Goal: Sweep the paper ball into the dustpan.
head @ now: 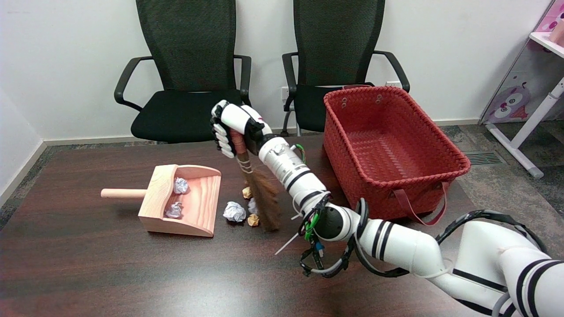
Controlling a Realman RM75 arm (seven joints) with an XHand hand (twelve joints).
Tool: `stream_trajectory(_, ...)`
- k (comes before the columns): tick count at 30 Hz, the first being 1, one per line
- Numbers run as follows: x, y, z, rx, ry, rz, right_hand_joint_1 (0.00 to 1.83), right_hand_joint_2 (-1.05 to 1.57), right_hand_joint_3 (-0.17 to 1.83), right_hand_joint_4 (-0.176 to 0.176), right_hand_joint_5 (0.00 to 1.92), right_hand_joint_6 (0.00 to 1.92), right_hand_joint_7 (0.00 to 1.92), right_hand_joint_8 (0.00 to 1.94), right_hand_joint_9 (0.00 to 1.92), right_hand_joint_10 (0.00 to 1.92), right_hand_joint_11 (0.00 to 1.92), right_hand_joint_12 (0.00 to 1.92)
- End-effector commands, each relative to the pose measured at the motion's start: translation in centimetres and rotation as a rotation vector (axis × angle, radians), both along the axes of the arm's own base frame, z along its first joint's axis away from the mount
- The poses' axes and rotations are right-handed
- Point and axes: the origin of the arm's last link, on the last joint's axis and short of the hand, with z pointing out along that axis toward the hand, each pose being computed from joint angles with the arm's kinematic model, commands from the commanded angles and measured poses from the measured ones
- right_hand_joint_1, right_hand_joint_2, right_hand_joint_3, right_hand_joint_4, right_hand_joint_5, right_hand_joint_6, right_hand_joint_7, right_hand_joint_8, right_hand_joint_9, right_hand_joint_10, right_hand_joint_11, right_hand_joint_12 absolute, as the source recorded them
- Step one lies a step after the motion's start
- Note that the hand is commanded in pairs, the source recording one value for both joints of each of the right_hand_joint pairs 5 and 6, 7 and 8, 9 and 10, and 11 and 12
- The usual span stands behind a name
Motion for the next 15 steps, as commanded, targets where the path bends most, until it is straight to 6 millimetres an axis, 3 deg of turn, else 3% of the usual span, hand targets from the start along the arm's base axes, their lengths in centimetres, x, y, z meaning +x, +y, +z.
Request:
stream_trajectory(1, 1.7, -0.9, -3.6, 0.123, -0.423, -0.104, 0.46, 0.90, 1.40, 0.018, 1.92, 1.92, 1.92, 1.92, 1.92, 1.92, 1.92, 1.92)
stream_trajectory(8, 2.6, -1.9, -4.0, 0.165, -0.644, -0.157, 0.60, 0.42, 1.36, 0.009, 1.92, 1.92, 1.92, 1.92, 1.92, 1.92, 1.92, 1.92)
stream_trajectory(15, 2.9, -2.2, -4.8, 0.229, -0.824, -0.235, 0.69, 0.13, 1.36, 0.006, 1.92, 1.92, 1.92, 1.92, 1.92, 1.92, 1.92, 1.92)
